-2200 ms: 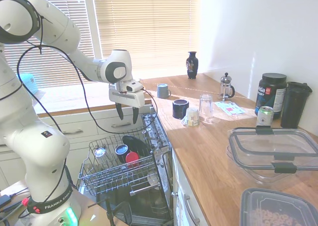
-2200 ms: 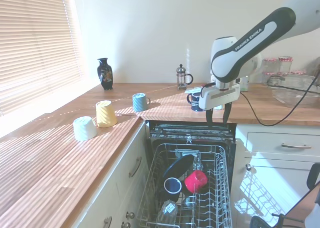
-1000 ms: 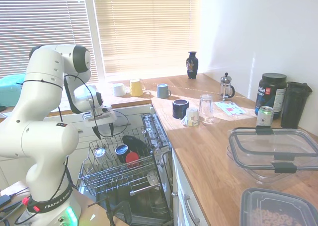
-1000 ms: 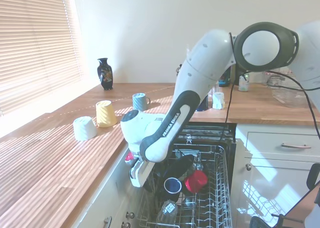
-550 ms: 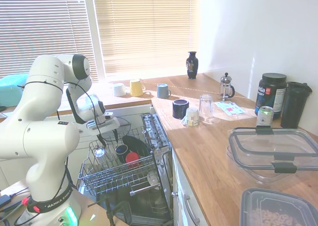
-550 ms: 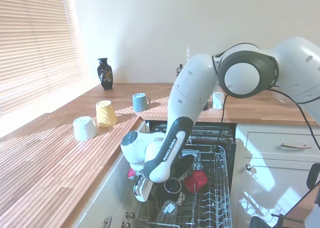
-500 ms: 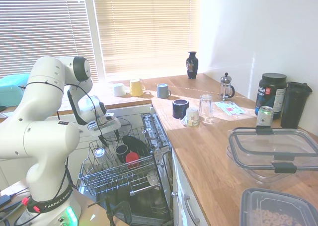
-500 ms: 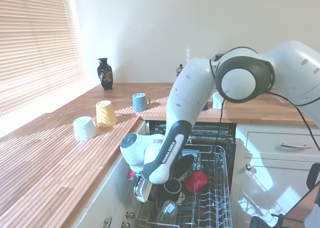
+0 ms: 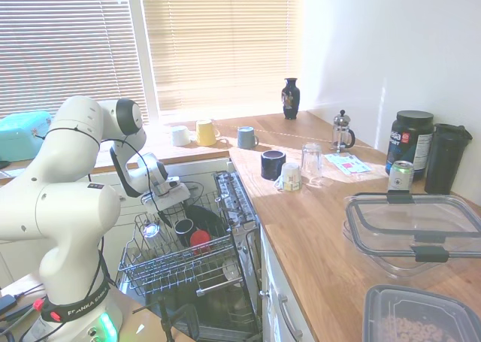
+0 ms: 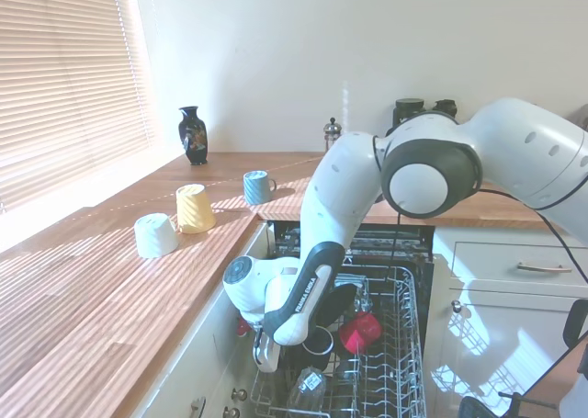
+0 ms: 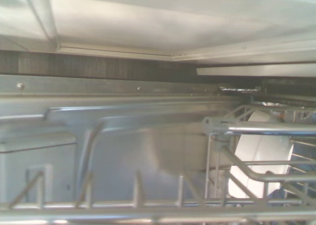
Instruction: Move the blue mug from the dishwasher to the table
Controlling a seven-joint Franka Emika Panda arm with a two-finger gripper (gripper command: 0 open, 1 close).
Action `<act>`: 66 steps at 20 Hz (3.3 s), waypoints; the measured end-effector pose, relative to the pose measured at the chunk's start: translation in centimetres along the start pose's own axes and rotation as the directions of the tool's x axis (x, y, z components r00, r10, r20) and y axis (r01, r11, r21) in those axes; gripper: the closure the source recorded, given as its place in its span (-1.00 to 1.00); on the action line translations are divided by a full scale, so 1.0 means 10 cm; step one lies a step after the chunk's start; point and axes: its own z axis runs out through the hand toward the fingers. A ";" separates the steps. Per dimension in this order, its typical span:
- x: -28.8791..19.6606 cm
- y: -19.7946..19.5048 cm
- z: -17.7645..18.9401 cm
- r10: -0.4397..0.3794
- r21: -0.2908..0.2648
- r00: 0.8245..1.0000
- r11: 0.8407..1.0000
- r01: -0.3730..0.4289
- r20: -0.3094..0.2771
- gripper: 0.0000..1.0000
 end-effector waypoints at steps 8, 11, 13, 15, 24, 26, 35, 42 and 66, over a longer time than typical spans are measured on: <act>0.05 0.18 0.13 -0.030 0.066 0.999 0.997 0.029 0.012 -1.00; -0.08 0.25 0.22 -0.064 0.097 0.998 0.993 0.062 0.019 -1.00; -0.15 0.30 0.24 -0.102 0.109 0.995 0.989 0.100 0.014 -1.00; -0.18 0.35 0.21 -0.154 0.111 0.988 0.982 0.152 0.016 -1.00; -0.28 0.55 0.16 -0.293 0.042 0.952 0.956 0.291 0.086 -1.00; -0.28 0.48 0.14 -0.307 0.039 0.948 0.952 0.304 0.082 -1.00; -0.25 0.38 0.23 -0.346 0.037 0.934 0.938 0.344 0.093 1.00; -0.19 0.37 0.27 -0.353 0.056 0.930 0.935 0.349 0.104 1.00; -0.08 0.35 0.34 -0.309 0.114 0.933 0.950 0.292 0.185 1.00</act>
